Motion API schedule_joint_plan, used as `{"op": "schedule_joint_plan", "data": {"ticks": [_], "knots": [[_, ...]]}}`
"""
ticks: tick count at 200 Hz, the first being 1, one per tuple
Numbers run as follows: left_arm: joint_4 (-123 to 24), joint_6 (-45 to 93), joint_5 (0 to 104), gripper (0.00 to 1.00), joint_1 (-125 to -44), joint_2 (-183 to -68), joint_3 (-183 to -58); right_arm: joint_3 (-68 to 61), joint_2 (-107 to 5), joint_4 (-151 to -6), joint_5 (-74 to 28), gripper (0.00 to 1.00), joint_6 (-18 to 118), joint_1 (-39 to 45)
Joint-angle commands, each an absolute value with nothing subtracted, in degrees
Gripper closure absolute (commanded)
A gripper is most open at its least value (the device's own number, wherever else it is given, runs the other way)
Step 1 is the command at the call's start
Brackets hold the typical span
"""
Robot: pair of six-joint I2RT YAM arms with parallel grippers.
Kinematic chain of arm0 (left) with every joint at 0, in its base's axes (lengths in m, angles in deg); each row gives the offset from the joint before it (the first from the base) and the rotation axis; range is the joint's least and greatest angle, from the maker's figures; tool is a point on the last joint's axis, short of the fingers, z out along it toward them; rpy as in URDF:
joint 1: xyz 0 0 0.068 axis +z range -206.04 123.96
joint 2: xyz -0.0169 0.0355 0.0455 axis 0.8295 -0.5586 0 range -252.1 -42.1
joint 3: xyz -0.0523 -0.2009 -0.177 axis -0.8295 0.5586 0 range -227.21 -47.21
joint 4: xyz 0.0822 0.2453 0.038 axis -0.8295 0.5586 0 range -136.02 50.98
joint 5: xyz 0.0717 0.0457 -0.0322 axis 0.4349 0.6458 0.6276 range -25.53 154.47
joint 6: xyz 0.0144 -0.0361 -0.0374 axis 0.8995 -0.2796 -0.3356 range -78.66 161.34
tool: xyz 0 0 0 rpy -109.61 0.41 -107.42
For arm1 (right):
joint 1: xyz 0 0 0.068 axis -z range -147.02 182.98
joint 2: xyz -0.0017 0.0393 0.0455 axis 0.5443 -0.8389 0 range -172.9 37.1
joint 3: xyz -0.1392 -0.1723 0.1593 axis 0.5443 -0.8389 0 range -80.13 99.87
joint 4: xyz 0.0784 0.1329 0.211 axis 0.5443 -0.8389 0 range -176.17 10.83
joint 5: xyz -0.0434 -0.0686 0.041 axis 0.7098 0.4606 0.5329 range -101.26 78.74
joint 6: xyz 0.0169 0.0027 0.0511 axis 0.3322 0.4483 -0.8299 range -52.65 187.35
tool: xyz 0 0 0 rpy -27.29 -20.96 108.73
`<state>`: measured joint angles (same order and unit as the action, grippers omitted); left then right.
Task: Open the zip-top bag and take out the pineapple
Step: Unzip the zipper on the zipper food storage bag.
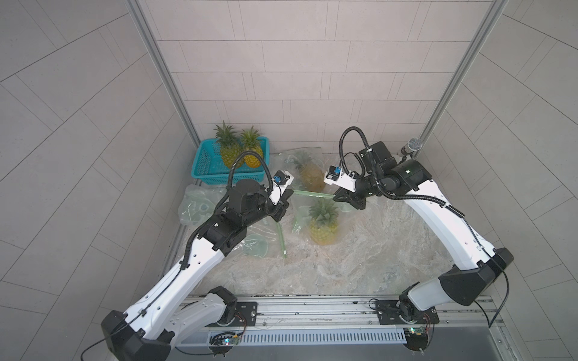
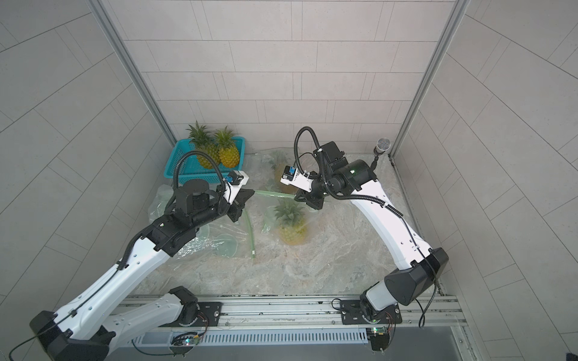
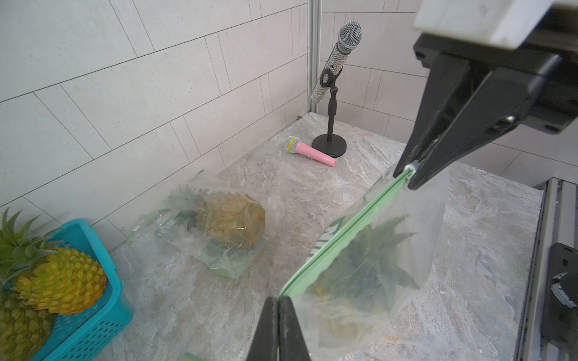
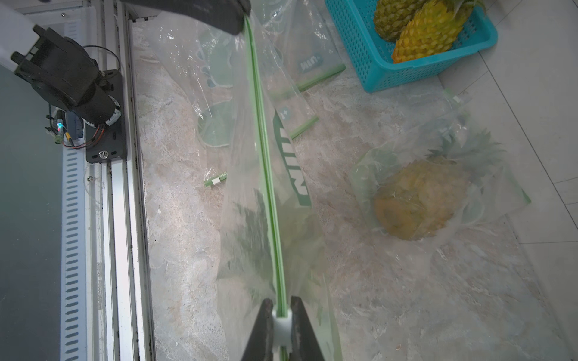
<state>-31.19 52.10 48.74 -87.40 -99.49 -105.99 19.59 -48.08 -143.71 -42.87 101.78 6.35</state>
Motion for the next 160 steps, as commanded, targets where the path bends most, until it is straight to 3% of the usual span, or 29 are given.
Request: {"op": "schedule_joint_plan", "data": {"ticks": [1,160], "knots": [[-33.32,51.75,56.68,1.0,-85.16,-97.06,-105.78,19.23,-45.17,-150.67,-35.85,0.94,101.09,8.33],[-35.3,51.0,62.49,1.0,-84.32,-94.71,-103.37,14.83,-40.34,-152.45,-31.81,0.96,97.96,11.13]]}}
